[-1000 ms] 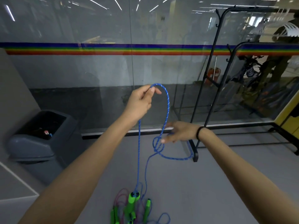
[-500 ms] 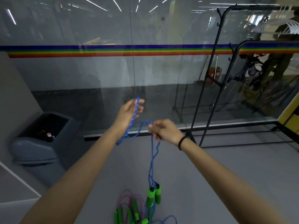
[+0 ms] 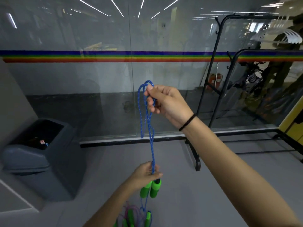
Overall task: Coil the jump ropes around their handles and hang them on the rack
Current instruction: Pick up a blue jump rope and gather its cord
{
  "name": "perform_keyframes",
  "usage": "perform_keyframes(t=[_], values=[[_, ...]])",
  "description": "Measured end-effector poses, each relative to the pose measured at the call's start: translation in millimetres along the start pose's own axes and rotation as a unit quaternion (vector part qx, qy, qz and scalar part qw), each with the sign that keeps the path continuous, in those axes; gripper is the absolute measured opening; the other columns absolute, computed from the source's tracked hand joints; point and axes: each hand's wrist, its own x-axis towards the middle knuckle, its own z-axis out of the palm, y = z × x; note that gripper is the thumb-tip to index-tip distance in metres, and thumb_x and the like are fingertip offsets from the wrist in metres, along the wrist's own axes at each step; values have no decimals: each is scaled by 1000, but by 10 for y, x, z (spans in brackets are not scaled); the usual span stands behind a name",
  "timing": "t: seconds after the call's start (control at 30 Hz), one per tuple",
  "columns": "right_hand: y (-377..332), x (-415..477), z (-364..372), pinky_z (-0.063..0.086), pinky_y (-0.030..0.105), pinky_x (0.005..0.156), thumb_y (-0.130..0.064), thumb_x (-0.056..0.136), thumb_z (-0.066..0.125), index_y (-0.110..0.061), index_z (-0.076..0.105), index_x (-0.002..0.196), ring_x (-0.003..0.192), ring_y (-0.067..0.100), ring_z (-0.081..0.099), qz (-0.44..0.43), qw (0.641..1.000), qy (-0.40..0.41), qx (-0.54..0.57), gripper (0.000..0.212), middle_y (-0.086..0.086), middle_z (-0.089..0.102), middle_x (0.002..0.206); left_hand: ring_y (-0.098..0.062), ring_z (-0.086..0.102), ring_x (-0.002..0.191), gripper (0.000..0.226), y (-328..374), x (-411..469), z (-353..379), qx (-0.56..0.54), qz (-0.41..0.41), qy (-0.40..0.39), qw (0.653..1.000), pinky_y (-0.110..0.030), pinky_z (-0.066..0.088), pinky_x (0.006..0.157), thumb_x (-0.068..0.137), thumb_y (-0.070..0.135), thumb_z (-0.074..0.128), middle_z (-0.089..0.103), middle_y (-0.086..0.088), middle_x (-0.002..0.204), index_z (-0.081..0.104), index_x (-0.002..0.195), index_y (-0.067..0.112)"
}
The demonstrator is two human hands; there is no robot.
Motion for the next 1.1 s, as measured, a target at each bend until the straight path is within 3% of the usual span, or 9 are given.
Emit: perform_keyframes(t=[0.13, 0.3, 0.4, 0.47, 0.6, 0.77, 0.9, 1.0, 1.1], values=[[-80, 50, -180, 35, 16, 39, -18, 95, 46, -11, 57, 76, 41, 7, 51, -32, 997, 31, -58, 24, -6, 55, 51, -1, 64, 58, 28, 183, 54, 154, -41, 19, 40, 998, -18, 49, 68, 98, 11, 39, 68, 5, 61, 63, 87, 3], [333, 34, -559, 36, 16, 39, -17, 93, 51, 1, 59, 84, 34, 4, 48, 83, 978, 48, -184, 21, 3, 53, 55, -14, 72, 77, 35, 306, -31, 190, -147, 2, 12, 989, -19, 54, 70, 100, 17, 33, 74, -5, 83, 63, 106, 0], [806, -63, -777, 47, 24, 54, -22, 90, 55, -7, 55, 63, 40, 4, 52, 160, 920, 65, -353, 30, 7, 61, 55, -18, 73, 76, 30, 372, -21, 181, -217, 10, 41, 975, -22, 55, 65, 99, 14, 35, 75, -6, 81, 63, 103, 3], [1098, -157, -897, 54, 26, 66, -25, 88, 56, -9, 56, 73, 55, 8, 63, 221, 880, 51, -417, 23, 14, 70, 75, -19, 73, 73, 26, 422, 5, 169, -240, 18, 54, 969, -24, 56, 63, 97, 8, 36, 76, -5, 80, 60, 104, 3], [1333, -489, -828, 56, 42, 77, -26, 84, 62, -12, 34, 111, 80, 30, 67, 280, 915, 64, -284, 41, 15, 60, 91, -19, 72, 76, 17, 501, 46, 167, -248, 59, 71, 964, -28, 58, 66, 87, 8, 54, 76, -3, 83, 61, 101, 8], [1543, -893, -575, 54, 38, 77, -36, 82, 64, -20, 57, 86, 85, 19, 64, 226, 952, 61, -196, 18, 1, 62, 91, -13, 70, 81, 22, 524, 109, 232, -241, 51, 90, 965, -31, 58, 68, 91, 3, 51, 74, 0, 90, 65, 104, 14], [1689, -1034, -527, 52, 31, 84, -25, 79, 69, -17, 58, 90, 87, 14, 59, 223, 955, 94, -173, 17, -10, 57, 85, -6, 68, 82, 29, 543, 75, 356, -200, 50, 74, 976, -26, 56, 68, 89, 5, 55, 71, 5, 92, 66, 97, 30], [1767, -1100, -470, 49, 16, 73, -14, 82, 66, -14, 56, 87, 81, 11, 57, 221, 956, 143, -129, 12, -3, 57, 86, -2, 66, 83, 52, 571, 50, 432, -143, 61, 57, 986, -28, 56, 72, 93, -2, 40, 72, 19, 83, 65, 92, 43], [1823, -1124, -476, 52, 33, 72, -4, 84, 60, -18, 59, 71, 70, 16, 58, 247, 954, 128, -114, 18, 1, 61, 75, -5, 65, 90, 56, 544, 53, 417, -74, 88, 67, 991, -37, 51, 88, 92, -5, 41, 70, 19, 91, 62, 101, 46]])
